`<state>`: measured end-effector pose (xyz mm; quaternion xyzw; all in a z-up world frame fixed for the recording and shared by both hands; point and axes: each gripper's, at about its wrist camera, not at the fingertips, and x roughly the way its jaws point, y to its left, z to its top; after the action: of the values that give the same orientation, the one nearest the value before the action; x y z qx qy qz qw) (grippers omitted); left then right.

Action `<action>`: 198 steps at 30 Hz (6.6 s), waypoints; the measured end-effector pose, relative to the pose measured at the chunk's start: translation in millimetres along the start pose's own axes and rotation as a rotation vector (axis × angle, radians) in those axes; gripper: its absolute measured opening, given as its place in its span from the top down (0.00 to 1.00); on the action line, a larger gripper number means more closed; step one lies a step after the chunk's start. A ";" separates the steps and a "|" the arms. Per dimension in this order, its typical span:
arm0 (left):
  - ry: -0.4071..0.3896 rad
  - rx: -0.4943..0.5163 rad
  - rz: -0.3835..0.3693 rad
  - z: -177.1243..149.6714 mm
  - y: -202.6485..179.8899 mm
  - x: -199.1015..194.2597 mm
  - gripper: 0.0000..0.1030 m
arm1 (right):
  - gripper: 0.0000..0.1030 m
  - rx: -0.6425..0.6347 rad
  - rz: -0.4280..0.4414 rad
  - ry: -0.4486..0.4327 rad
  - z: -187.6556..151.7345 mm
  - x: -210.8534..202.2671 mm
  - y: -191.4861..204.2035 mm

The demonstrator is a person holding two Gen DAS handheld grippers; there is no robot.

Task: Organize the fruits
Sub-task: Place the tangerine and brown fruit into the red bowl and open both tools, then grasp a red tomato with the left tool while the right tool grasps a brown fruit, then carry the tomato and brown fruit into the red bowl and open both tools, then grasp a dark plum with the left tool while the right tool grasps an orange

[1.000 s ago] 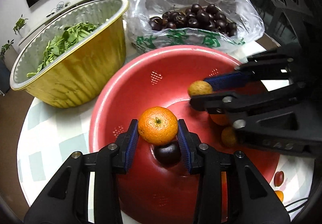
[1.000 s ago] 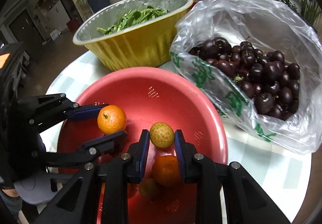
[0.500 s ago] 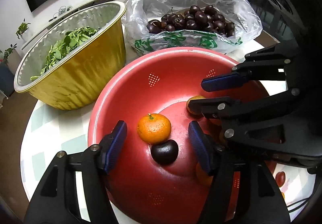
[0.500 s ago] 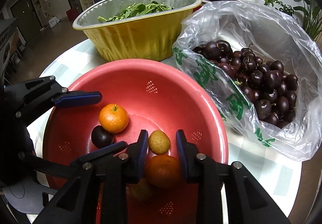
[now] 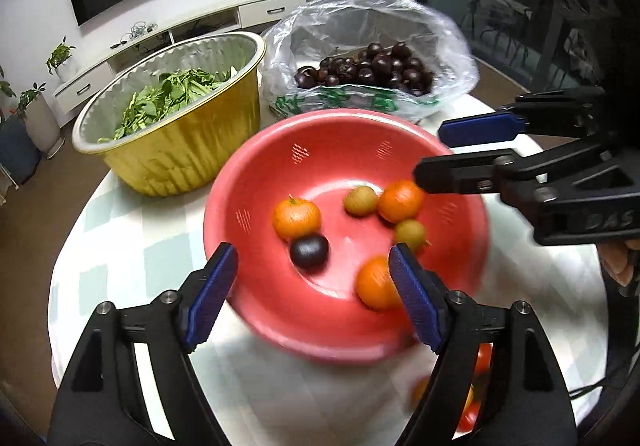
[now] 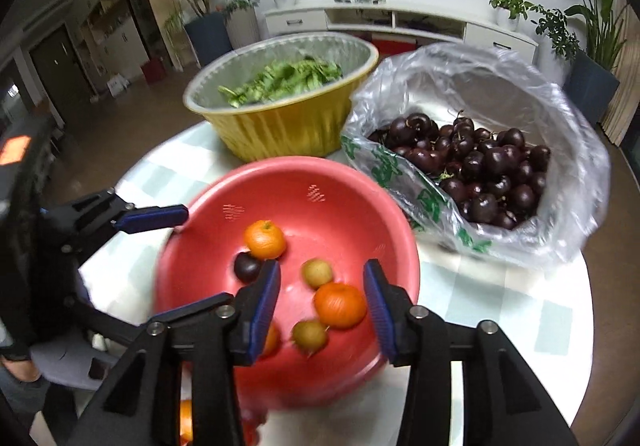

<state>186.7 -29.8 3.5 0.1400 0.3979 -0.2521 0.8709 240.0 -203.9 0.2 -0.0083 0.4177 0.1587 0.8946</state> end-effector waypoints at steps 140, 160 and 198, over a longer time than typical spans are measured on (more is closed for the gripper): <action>-0.037 -0.083 -0.081 -17.5 -7.7 -57.8 0.72 | 0.71 0.137 0.020 -0.101 -66.0 -84.6 -13.1; 0.071 -0.016 -0.024 6.2 -3.0 40.1 0.71 | 0.71 -0.043 -0.008 0.084 -13.4 36.6 22.9; 0.083 -0.041 -0.055 -138.2 -58.4 -69.0 0.12 | 0.48 -0.055 0.129 0.034 -163.7 -61.9 60.9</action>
<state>30.1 5.6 -35.4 0.1215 0.4426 -0.2618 0.8490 63.2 -187.4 -52.7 -0.0086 0.4282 0.2272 0.8746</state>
